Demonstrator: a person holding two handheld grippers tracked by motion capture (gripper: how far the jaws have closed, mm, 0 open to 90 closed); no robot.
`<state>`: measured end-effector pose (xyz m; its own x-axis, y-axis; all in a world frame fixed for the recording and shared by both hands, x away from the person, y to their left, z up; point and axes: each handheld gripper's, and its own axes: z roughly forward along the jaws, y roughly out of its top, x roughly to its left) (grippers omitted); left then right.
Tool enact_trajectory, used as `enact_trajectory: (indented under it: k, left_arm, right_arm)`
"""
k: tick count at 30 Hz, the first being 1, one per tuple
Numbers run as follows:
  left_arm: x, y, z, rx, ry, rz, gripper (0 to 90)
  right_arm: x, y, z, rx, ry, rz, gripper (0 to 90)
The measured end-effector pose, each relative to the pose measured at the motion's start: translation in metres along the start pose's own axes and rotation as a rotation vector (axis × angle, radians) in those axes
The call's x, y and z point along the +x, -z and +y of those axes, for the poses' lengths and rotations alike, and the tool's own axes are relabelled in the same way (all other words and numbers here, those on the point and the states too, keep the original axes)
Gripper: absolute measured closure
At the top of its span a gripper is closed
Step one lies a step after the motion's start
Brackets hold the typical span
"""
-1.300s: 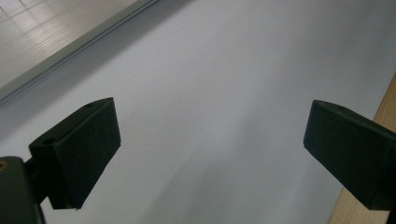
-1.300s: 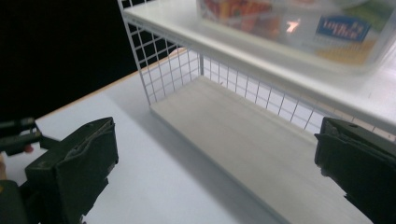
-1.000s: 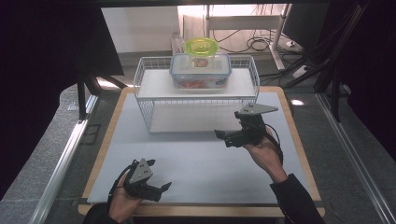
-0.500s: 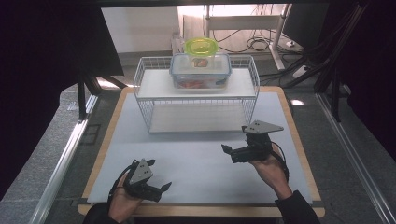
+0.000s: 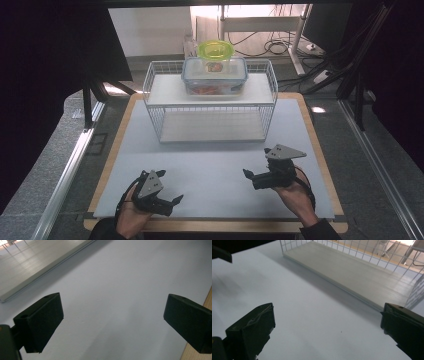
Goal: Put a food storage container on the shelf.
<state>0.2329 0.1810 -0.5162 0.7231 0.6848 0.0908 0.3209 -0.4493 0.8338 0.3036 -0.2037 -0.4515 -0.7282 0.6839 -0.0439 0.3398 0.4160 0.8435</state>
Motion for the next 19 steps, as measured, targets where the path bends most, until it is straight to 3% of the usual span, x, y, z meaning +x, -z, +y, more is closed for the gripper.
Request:
enact_trajectory:
  k: [11,19]
  left_arm:
    - [0.001,0.000,0.000,-0.007,0.007,0.000,1.6]
    - [0.001,0.000,0.000,-0.012,0.012,0.013,1.2]
  right_arm:
    - [0.001,-0.002,-0.039,0.073,0.027,-0.068,0.0]
    - [-0.003,-0.009,-0.051,0.131,-0.001,-0.058,0.0]
